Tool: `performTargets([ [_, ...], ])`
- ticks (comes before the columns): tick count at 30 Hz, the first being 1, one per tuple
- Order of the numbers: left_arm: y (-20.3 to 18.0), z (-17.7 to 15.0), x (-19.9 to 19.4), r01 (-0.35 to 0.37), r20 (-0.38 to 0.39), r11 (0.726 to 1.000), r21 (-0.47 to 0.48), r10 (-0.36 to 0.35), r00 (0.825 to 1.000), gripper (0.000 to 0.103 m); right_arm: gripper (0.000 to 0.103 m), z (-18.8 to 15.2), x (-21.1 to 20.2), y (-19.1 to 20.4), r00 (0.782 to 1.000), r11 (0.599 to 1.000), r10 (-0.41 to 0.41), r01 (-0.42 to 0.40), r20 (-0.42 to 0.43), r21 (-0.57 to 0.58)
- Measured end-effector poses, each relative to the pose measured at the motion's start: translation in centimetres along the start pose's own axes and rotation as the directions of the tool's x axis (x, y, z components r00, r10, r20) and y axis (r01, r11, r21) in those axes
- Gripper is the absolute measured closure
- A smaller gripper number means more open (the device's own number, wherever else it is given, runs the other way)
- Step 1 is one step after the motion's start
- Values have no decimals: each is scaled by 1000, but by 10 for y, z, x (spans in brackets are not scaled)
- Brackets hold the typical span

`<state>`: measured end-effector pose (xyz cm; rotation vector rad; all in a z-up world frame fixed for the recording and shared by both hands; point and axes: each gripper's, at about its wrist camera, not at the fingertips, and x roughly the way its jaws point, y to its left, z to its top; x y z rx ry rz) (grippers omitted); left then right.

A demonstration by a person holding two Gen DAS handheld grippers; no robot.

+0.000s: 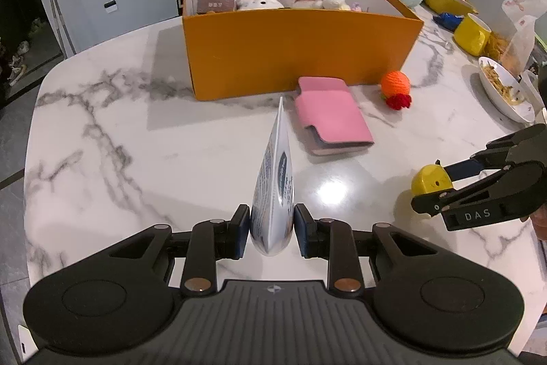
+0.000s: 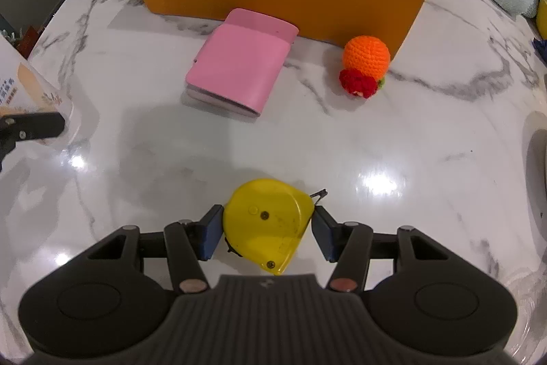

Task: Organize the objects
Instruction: 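Lift and carry the lotion tube with left tool while right tool carries the tape measure to the orange box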

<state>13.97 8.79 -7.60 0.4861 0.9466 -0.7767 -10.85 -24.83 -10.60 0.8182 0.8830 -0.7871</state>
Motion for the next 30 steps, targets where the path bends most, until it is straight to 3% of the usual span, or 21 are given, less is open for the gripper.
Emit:
performTargets([
  [7, -13, 15, 0, 22, 7, 1000, -2, -22, 1000, 70, 45, 4, -19, -2, 999, 999, 35, -36, 32, 36],
  [15, -20, 57, 3, 41, 59, 999, 26, -43, 997, 70, 45, 30, -34, -11, 995, 997, 45, -51, 91, 62],
  [16, -18, 65, 4, 74, 63, 997, 26, -76, 995, 70, 45, 35, -36, -13, 994, 997, 44, -50, 99, 62],
  [22, -10, 118, 5, 71, 134, 996, 44, -76, 988, 70, 45, 77, -48, -25, 985, 997, 26, -37, 171, 62],
  [30, -8, 183, 21, 81, 189, 995, 66, -92, 978, 70, 45, 141, -69, -41, 957, 998, -3, -17, 290, 67],
])
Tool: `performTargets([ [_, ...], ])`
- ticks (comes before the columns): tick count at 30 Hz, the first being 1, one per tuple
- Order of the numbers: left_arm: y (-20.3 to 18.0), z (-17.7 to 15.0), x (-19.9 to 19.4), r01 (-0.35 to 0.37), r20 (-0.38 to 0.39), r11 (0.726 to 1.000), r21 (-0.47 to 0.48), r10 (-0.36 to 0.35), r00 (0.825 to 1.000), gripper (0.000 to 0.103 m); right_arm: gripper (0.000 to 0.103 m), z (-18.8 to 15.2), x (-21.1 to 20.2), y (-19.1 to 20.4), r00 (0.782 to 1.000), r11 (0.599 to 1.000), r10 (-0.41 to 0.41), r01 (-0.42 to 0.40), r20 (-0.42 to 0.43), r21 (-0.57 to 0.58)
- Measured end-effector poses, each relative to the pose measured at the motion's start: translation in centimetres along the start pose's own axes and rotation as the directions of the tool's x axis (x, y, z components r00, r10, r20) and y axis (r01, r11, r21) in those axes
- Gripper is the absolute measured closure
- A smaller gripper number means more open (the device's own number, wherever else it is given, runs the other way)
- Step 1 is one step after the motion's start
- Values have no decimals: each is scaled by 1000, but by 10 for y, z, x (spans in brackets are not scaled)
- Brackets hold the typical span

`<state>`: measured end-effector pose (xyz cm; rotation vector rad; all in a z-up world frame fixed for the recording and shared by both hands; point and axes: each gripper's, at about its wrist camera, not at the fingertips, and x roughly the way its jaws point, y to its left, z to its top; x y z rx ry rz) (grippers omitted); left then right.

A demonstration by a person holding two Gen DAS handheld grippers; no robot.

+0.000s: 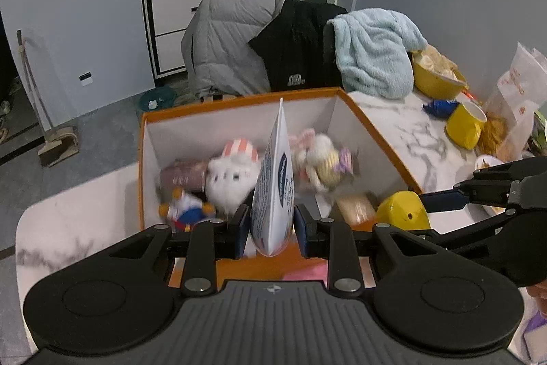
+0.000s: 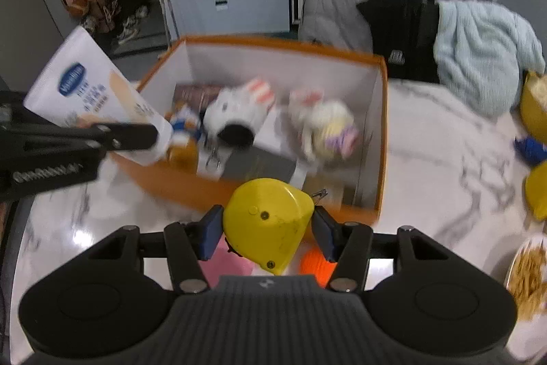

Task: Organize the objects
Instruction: 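Lift and carry the lotion tube with left tool while right tool carries the tape measure to the orange box, then lower and release the lotion tube with left tool while right tool releases the tape measure inside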

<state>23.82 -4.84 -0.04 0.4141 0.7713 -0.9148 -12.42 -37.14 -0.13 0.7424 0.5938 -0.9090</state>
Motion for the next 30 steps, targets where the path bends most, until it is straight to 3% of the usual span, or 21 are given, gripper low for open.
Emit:
performTargets([
  [5, 9, 14, 30, 12, -39, 999, -32, -14, 999, 70, 45, 28, 14, -4, 999, 1000, -17, 18, 27, -9],
  [9, 17, 13, 59, 14, -120, 998, -69, -22, 993, 70, 45, 41, 35, -8, 999, 1000, -29, 29, 14, -7],
  [21, 31, 4, 100, 1, -273, 996, -84, -24, 962, 70, 45, 44, 89, -7, 998, 999, -32, 30, -53, -28],
  [25, 35, 2, 114, 16, -340, 996, -87, -45, 939, 70, 45, 41, 99, -5, 996, 999, -35, 32, -76, -39],
  [28, 39, 0, 126, 55, -406, 992, -110, -96, 909, 70, 45, 39, 105, -6, 995, 999, -35, 30, -96, -45],
  [30, 44, -1, 135, 95, -453, 985, -141, -150, 879, 71, 45, 38, 108, -7, 994, 999, -27, 23, -105, -44],
])
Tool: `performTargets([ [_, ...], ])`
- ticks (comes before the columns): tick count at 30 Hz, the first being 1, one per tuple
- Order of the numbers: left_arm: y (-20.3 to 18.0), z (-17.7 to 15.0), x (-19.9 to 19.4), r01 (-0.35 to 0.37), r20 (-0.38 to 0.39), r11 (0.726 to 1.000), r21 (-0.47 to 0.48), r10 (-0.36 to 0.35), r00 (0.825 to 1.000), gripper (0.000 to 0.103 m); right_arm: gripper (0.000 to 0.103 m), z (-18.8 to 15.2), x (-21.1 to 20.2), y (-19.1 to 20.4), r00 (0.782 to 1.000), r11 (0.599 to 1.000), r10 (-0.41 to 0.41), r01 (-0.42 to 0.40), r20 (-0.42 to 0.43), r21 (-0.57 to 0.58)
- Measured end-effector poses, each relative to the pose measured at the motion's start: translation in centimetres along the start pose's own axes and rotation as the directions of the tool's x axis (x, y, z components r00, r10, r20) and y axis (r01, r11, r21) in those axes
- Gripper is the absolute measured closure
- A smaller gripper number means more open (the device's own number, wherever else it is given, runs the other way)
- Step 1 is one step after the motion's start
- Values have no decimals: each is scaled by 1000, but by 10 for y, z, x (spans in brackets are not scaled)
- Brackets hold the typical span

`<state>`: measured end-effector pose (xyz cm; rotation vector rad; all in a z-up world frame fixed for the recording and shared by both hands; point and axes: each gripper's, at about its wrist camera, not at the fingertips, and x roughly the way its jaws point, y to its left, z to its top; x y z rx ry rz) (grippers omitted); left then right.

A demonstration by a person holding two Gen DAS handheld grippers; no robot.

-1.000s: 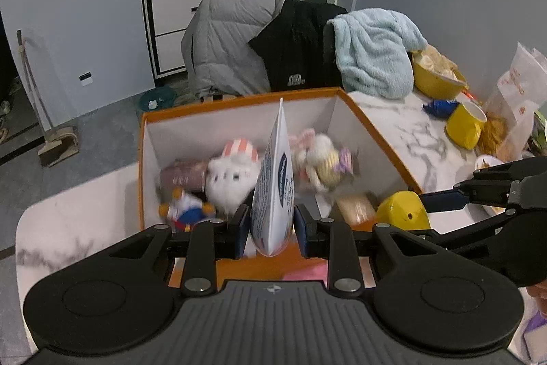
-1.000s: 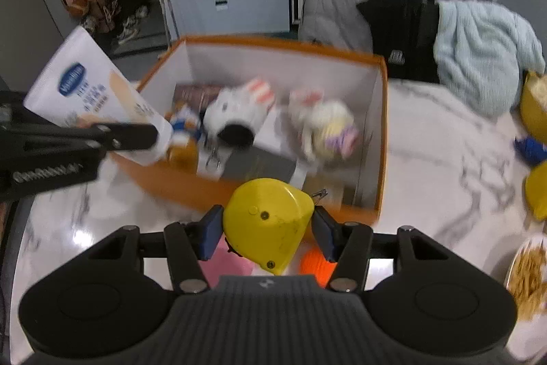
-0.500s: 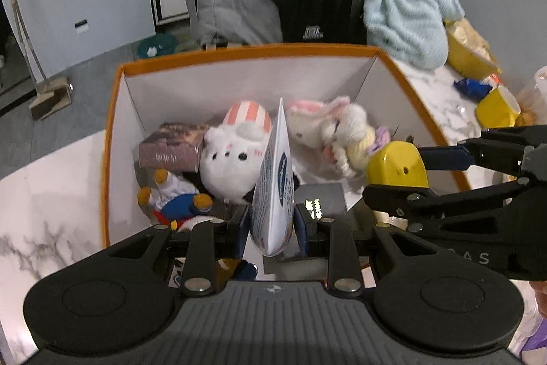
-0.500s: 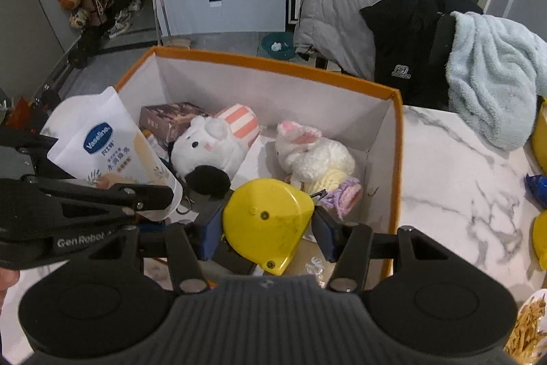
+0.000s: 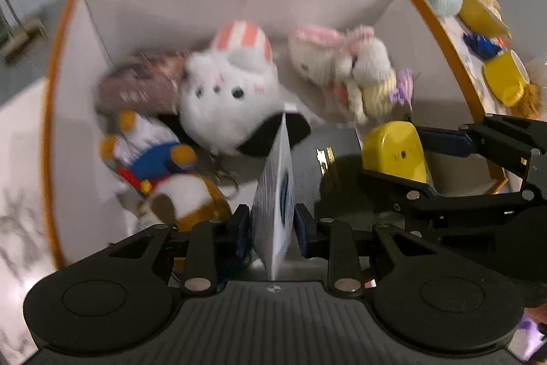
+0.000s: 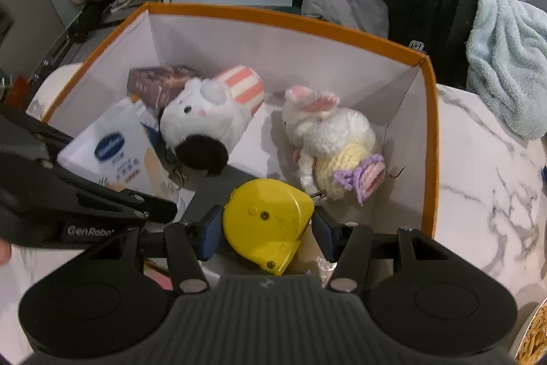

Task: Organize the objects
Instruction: 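Lower and release the lotion tube with left tool while right tool releases the tape measure inside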

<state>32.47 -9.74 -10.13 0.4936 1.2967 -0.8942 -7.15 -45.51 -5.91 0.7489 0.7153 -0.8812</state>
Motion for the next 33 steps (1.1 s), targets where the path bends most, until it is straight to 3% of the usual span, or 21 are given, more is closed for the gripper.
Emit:
performTargets([
  [6, 2, 10, 7, 46, -72, 998, 49, -42, 996, 69, 45, 1, 2, -3, 1000, 1000, 6, -6, -6, 24],
  [8, 0, 10, 3, 31, -55, 998, 61, -28, 998, 67, 45, 1, 1, -2, 1000, 1000, -10, 10, 4, 17],
  [10, -2, 8, -5, 19, -24, 998, 60, -18, 1000, 56, 44, 1, -1, -3, 1000, 1000, -20, 20, 24, 17],
  [13, 0, 2, -14, 10, 13, 998, 55, -11, 1000, 56, 37, 2, -3, -6, 999, 999, -25, 23, 40, 31],
  [19, 3, -16, -32, 34, 72, 999, 35, -36, 997, 56, 37, 1, -10, -11, 998, 998, -32, 30, 56, 49],
  [33, 8, -18, -63, 41, 122, 999, -1, -41, 992, 56, 37, -5, -35, -5, 996, 998, -35, 31, 84, 49],
])
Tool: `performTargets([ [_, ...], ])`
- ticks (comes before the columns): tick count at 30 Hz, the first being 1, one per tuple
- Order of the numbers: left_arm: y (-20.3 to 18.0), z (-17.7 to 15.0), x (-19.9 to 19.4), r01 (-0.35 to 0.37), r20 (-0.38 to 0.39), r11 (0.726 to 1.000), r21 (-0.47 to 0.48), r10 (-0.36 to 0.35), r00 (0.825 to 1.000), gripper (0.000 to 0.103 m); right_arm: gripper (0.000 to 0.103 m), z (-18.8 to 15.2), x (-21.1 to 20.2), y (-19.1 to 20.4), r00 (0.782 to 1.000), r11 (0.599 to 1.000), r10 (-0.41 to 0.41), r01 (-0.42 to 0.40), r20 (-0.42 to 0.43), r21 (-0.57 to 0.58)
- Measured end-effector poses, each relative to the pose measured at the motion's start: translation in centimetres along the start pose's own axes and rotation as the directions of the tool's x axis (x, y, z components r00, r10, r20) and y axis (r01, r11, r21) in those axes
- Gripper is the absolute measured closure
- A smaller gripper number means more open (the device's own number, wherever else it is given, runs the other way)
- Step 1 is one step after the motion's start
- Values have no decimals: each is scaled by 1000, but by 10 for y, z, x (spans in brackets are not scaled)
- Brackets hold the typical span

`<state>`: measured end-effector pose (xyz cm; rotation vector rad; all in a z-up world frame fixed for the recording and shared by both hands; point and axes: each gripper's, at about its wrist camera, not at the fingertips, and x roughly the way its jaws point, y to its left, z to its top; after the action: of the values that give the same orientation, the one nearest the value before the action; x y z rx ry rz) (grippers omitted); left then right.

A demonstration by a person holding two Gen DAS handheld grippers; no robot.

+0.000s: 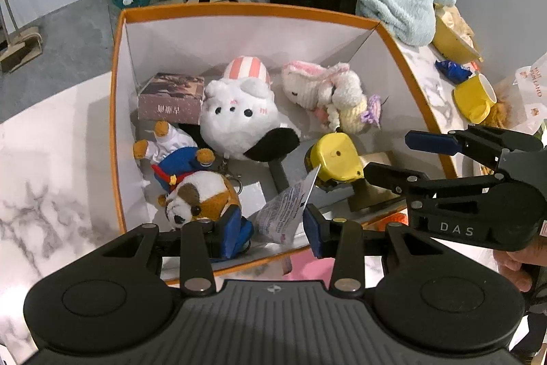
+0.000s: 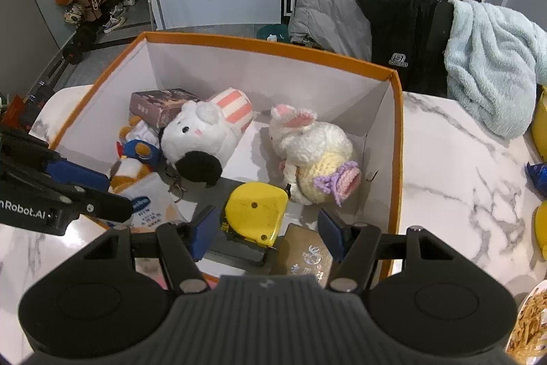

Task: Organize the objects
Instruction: 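Lower and release the lotion tube with left tool while right tool releases the tape measure inside, then withdraw both open tools up and away from the orange box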

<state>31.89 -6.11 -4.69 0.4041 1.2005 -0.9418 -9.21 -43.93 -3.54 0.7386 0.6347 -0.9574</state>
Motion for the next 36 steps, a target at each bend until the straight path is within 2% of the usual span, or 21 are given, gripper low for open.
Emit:
performTargets([
  [11, -24, -12, -37, -3, 55, 1000, 24, 2, 998, 56, 37, -2, -47, 7, 998, 1000, -5, 6, 63, -7],
  [22, -61, -49, -87, 13, 129, 999, 53, -19, 991, 56, 37, -24, -113, 20, 992, 1000, 5, -3, 129, -19],
  [25, -69, -61, -100, 21, 152, 999, 50, -28, 988, 55, 36, -36, -132, 24, 989, 1000, 12, -10, 148, -19],
  [31, -86, -96, -119, 52, 200, 997, 48, -61, 978, 43, 36, -69, -166, 32, 985, 1000, 20, -21, 171, 7],
  [36, -92, -138, -124, 100, 218, 992, 72, -114, 969, 41, 36, -113, -187, 48, 990, 999, -1, -5, 143, 40],
])
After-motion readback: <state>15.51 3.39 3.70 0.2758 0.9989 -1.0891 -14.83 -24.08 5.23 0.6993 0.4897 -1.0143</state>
